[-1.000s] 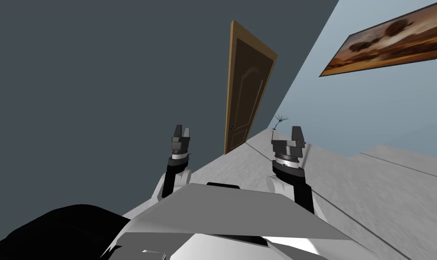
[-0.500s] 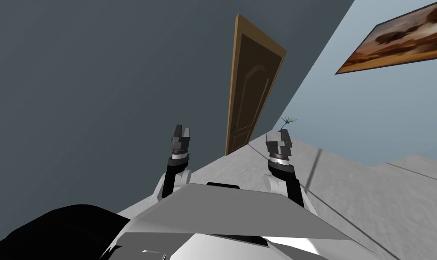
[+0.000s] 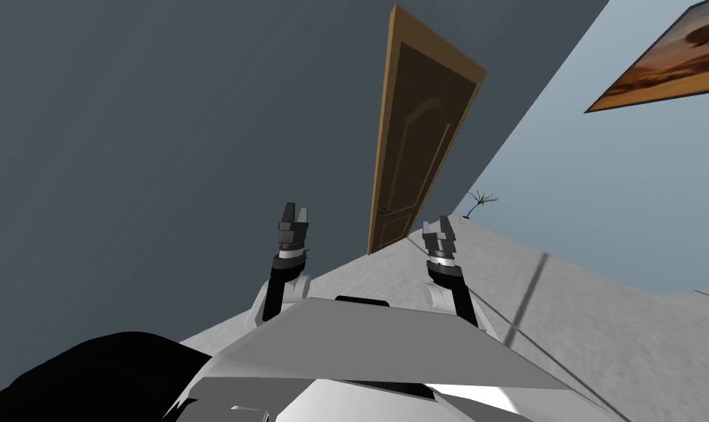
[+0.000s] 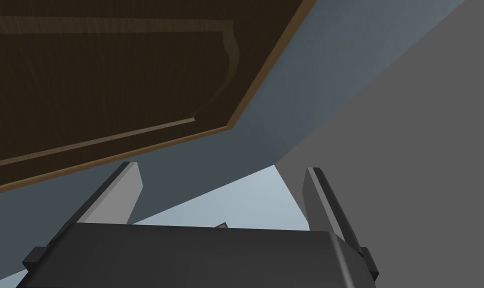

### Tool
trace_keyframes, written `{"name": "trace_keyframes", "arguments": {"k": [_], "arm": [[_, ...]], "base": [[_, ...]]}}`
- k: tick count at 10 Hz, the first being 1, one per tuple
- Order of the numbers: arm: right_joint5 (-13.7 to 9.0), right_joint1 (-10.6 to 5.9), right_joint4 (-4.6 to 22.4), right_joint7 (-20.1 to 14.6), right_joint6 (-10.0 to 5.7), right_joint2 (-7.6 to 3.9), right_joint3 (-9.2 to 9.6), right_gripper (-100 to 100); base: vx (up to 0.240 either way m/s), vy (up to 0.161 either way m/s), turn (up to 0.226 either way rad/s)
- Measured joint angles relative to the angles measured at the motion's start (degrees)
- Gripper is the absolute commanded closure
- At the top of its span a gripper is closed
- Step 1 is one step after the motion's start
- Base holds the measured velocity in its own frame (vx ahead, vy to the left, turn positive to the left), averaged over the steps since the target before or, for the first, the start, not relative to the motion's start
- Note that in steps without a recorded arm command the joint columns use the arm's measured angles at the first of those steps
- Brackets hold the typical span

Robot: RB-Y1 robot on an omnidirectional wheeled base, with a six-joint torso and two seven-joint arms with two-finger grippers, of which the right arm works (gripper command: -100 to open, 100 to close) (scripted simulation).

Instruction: Pull the door open

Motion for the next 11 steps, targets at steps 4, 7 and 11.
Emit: {"name": "trace_keyframes", "arguments": {"k": [4, 7, 11], "arm": [[-0.16, -1.90, 6.10, -1.12, -0.55, -1.70, 0.48, -100], [-0.26, -3.25, 10.51, -2.00, -1.24, -3.02, 0.94, -100], [-0.43, -5.49, 16.54, -3.00, -2.02, -4.50, 1.20, -100]], "base": [[0.053, -0.060, 0.144], [0.046, -0.064, 0.074], [0.043, -0.051, 0.101]]}}
